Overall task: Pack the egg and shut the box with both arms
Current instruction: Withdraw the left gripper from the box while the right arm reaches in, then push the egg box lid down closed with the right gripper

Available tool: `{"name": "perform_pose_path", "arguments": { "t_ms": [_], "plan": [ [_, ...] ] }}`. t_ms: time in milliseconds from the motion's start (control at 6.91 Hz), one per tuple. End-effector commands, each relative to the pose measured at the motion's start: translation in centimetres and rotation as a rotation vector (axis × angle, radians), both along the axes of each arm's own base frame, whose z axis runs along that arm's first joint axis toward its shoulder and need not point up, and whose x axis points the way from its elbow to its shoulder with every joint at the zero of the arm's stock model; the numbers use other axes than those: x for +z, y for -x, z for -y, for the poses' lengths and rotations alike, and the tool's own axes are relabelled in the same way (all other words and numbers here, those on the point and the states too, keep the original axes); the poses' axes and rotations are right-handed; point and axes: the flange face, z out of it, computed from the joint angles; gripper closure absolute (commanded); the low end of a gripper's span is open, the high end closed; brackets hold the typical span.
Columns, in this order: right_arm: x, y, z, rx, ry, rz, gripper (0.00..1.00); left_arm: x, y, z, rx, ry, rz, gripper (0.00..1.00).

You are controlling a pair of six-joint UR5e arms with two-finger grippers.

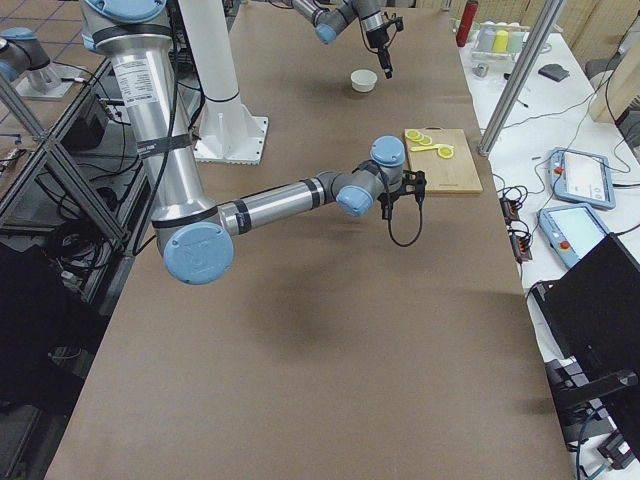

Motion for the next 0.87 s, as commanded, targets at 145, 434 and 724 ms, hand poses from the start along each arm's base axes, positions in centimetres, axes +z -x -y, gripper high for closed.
{"name": "perform_pose_path", "arguments": {
  "t_ms": [145,434,724],
  "plan": [
    [-5.1,6.6,-0.6,-0.019,-0.015,0.049,1.0,1.2,1.5,-0.1,-0.008,0.011,0.006,0.03],
    [-6.4,8.8,0.4,-0.045,-0.014,0.059,1.0,1.2,1.6,0.0,-0.011,0.011,0.006,0.03],
    [-11.1,12.2,0.7,-0.05,0.001,0.109,1.0,2.4,3.1,0.5,-0.015,0.028,0.009,0.03]
  ]
}}
